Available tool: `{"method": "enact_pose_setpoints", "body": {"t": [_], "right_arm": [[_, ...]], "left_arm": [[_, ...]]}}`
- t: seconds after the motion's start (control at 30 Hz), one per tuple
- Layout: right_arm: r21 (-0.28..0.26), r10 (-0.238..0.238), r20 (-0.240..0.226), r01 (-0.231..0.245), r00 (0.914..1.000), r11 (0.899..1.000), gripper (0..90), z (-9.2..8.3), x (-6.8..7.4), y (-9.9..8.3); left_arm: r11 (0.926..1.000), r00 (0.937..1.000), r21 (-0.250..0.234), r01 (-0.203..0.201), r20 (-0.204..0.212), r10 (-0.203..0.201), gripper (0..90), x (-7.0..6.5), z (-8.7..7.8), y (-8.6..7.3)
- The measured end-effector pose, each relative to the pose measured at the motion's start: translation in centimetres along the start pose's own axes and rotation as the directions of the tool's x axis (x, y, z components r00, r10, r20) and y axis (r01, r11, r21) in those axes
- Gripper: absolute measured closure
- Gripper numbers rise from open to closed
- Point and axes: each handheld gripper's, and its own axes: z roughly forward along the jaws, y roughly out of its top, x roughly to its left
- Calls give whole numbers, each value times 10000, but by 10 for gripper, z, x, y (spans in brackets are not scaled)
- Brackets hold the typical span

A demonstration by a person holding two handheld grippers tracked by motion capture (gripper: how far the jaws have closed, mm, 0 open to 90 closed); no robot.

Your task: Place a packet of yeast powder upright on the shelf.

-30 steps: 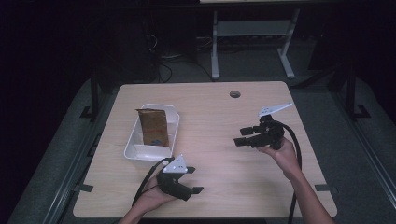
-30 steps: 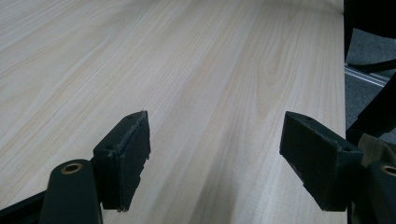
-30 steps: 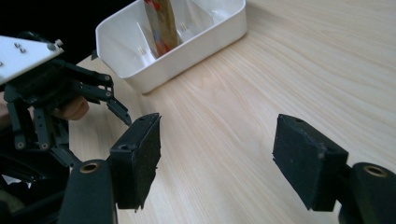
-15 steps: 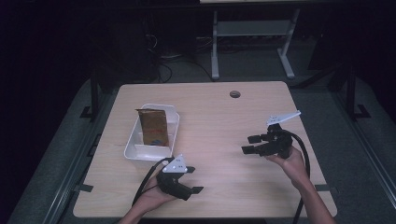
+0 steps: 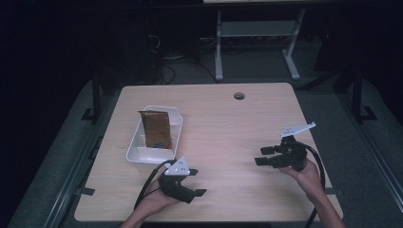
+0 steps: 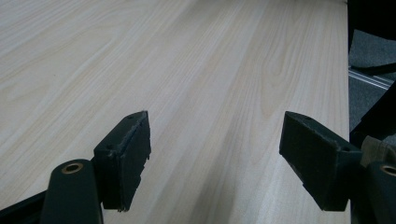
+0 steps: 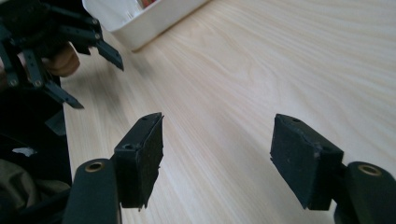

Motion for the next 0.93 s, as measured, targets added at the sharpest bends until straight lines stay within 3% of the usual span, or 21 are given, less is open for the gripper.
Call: {"method": "enact_pose_setpoints", "body": {"t": [0.47,0.7,0.77,0.93], "right_arm": [[-69,234,-46,-234,9997,9997,351,-5,3,-31],[54,0,317,-1,9995,10000,343,-3,11,-44],[-152,17,256,-14,9997,9999,343,-3,15,-48],[66,-348,412,345,9985,9994,341,1,26,-50]], "left_arm": [[10000,10000,45,-1,20,1,243,0,1,0],[9997,9999,213,-94,-63,96,244,0,2,-2],[9997,10000,221,-80,-45,81,244,0,2,-2],[9997,9998,172,-149,-89,151,244,-1,0,-1]]}}
